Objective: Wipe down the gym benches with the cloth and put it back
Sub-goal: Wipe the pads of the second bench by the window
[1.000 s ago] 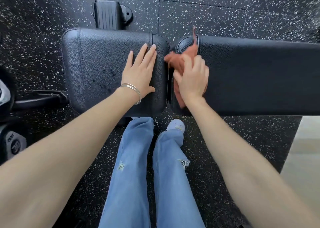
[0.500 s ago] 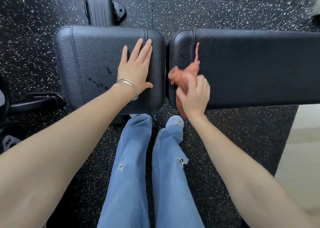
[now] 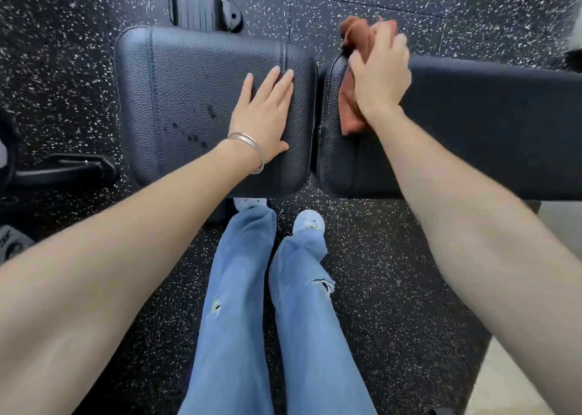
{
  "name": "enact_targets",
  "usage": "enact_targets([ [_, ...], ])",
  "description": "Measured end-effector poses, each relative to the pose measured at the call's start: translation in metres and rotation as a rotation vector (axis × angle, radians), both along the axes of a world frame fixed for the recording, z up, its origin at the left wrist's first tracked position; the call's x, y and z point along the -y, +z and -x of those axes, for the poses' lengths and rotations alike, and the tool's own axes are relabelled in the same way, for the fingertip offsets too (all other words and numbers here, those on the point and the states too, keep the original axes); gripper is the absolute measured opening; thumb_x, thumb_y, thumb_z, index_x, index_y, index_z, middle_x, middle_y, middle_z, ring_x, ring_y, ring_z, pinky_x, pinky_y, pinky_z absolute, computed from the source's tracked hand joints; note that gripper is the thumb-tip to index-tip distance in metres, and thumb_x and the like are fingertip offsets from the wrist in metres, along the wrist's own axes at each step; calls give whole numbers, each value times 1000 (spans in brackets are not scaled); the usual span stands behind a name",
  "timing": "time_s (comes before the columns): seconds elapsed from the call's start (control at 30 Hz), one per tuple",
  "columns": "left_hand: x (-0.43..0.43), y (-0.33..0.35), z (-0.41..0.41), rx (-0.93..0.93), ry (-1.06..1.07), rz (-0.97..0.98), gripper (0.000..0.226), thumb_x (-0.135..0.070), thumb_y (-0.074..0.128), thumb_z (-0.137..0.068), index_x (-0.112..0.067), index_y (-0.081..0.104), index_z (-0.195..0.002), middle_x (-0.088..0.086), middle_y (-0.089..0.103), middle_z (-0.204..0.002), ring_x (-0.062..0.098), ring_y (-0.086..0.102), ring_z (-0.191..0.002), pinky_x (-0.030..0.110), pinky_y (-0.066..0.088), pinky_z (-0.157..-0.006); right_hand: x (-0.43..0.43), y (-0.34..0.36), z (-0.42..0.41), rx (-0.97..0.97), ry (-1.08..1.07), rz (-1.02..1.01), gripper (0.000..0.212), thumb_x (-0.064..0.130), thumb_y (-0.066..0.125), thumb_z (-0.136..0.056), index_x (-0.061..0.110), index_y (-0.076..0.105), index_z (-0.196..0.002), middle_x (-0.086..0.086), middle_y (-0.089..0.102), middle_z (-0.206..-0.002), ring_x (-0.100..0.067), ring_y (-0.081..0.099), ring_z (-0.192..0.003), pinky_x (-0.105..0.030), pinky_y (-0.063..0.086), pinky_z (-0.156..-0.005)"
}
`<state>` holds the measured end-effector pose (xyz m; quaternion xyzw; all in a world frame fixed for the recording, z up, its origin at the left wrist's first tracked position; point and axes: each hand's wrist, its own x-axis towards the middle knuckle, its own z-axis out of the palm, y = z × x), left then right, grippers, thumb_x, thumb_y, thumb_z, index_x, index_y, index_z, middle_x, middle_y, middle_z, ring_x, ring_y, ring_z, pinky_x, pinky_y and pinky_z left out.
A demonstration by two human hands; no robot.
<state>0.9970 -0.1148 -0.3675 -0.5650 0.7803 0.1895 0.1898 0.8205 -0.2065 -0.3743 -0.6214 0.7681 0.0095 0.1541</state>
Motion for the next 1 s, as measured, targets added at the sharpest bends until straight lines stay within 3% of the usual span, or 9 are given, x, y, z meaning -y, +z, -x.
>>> enact_targets([
  [0.1,-4,1,-1,-9,2,20,96,-47,63,-83,-7,6,-150,5,0,-160,22,-1,-147,48,4,-117,30,-5,-5,-5,-66,-106,43,37,48,-92,19,41,-130,-11,45,-131,-29,44,-121,-41,39,-93],
  [0.17,-12,3,-3,-23,50,25,94,-45,62,-84,-7,6,-150,5,1,-160,22,0,-147,47,4,-118,14,-4,-11,7,-21,-47,43,37,49,-91,18,41,-129,-11,46,-129,-29,46,-118,-41,40,-93],
  [0.27,-31,7,-6,-21,125,16,94,-42,63,-84,-5,5,-149,6,2,-159,22,1,-147,46,5,-118,-56,-6,-17,14,152,59,45,38,56,-87,19,46,-126,-11,51,-119,-29,49,-109,-39,39,-91],
  [0.5,-88,16,-27,34,259,-20,93,-39,64,-84,-5,7,-149,7,3,-159,23,2,-147,45,6,-118,-204,-2,25,10,567,-54,52,23,84,-60,8,63,-105,-18,57,-84,-34,57,-73,-42,50,-67],
  [0.57,-102,19,-33,41,309,-27,93,-39,64,-84,-5,7,-149,7,3,-159,23,2,-147,44,6,-118,-218,5,39,88,582,-158,49,23,82,-63,10,62,-106,-15,54,-86,-34,56,-76,-41,50,-66],
  [0.63,-113,22,-39,52,348,-36,94,-39,65,-83,-5,7,-149,7,3,-159,24,2,-147,45,7,-118,-219,15,40,223,461,-222,42,24,73,-73,14,58,-110,-11,50,-92,-31,54,-84,-40,49,-66],
  [0.83,-117,27,-65,50,474,-8,100,-38,70,-79,-2,8,-148,11,5,-159,26,5,-146,45,12,-117,-166,26,-33,440,329,-13,34,26,64,-84,20,52,-115,-3,40,-95,-24,49,-88,-32,44,-69],
  [0.9,-107,26,-73,37,490,-18,103,-37,73,-77,-1,7,-148,12,4,-159,28,5,-146,44,14,-118,-151,21,-69,396,405,-31,35,30,62,-86,20,53,-118,-7,44,-100,-27,48,-94,-37,44,-75],
  [1.0,-92,24,-83,-8,536,-23,109,-38,75,-75,-1,5,-148,13,2,-158,29,3,-146,44,13,-118,-130,8,-105,101,711,-40,46,39,58,-86,25,46,-128,-11,46,-119,-30,45,-109,-42,40,-85],
])
